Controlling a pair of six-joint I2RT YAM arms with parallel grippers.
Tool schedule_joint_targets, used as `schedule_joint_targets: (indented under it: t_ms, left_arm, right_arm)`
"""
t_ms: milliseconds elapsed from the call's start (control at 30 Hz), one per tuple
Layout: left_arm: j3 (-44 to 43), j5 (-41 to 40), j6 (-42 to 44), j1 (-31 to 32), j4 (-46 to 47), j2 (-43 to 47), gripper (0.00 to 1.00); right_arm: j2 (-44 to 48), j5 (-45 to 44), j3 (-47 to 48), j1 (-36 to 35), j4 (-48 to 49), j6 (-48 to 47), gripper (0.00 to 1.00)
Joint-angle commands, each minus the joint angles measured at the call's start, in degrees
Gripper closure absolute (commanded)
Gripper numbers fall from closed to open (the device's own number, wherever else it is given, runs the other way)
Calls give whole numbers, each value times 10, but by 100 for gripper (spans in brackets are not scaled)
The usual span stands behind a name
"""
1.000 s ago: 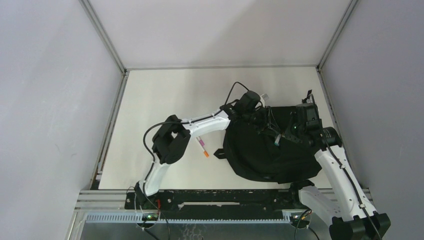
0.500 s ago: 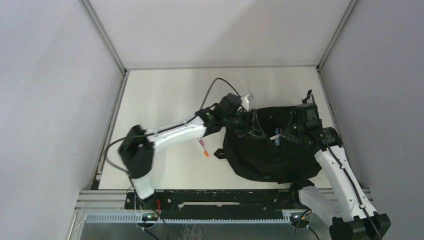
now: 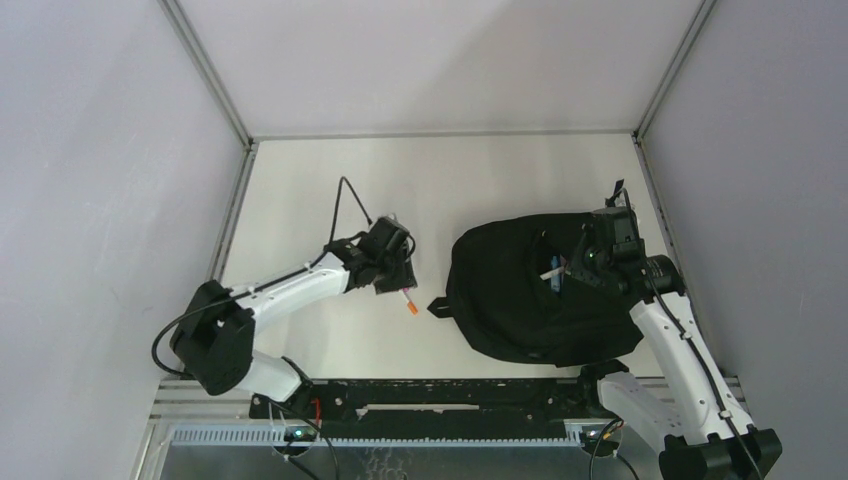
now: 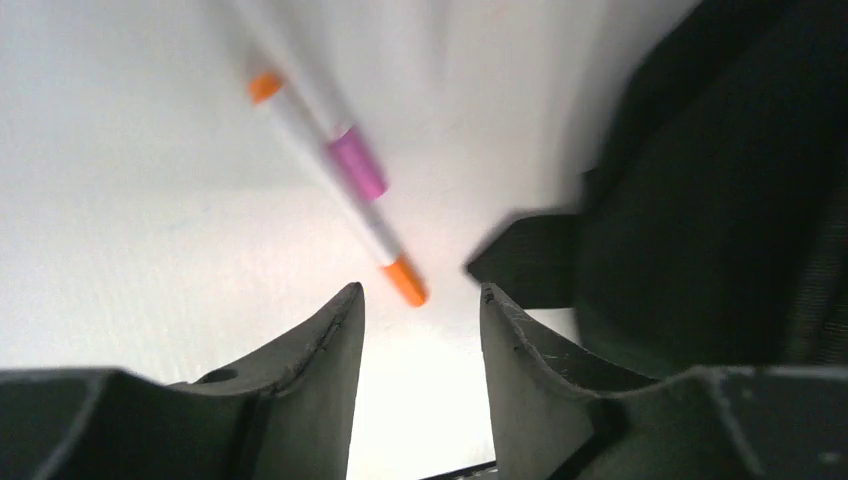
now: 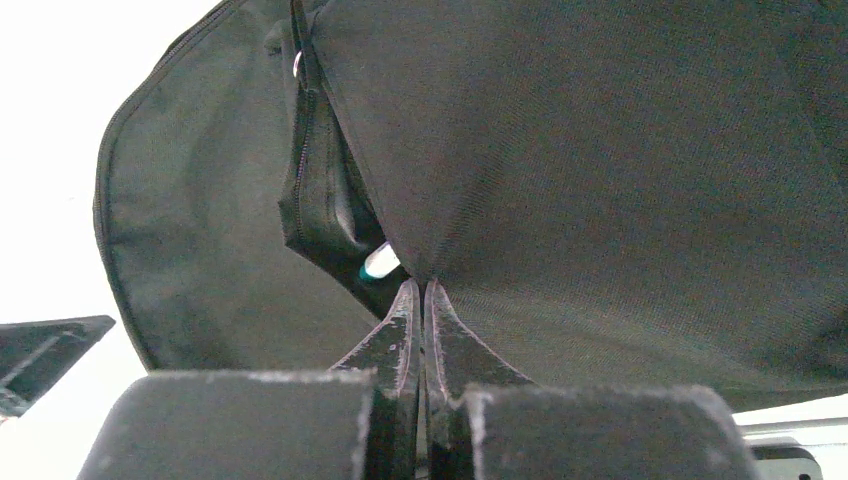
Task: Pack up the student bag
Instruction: Pick up the stationery from the center of the board.
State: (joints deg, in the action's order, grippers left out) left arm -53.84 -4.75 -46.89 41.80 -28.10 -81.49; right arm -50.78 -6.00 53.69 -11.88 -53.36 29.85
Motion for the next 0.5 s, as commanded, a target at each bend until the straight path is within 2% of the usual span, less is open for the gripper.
schedule_joint_targets:
  t_ms: [0, 67, 133, 467]
  left_arm:
    - [27, -38, -46, 9, -25, -5, 46]
    - [36, -42, -53, 11, -17, -8, 37]
    - [43, -55, -59, 16, -14, -10, 35]
    - [24, -94, -95, 30, -24, -102, 40]
  right_arm:
    - [9, -2, 4, -1, 27, -9, 100]
    - [7, -1, 4, 0, 29, -9, 100]
    - [2, 1, 4, 0, 31, -11, 100]
    - [-4, 0, -6, -4, 41, -6, 100]
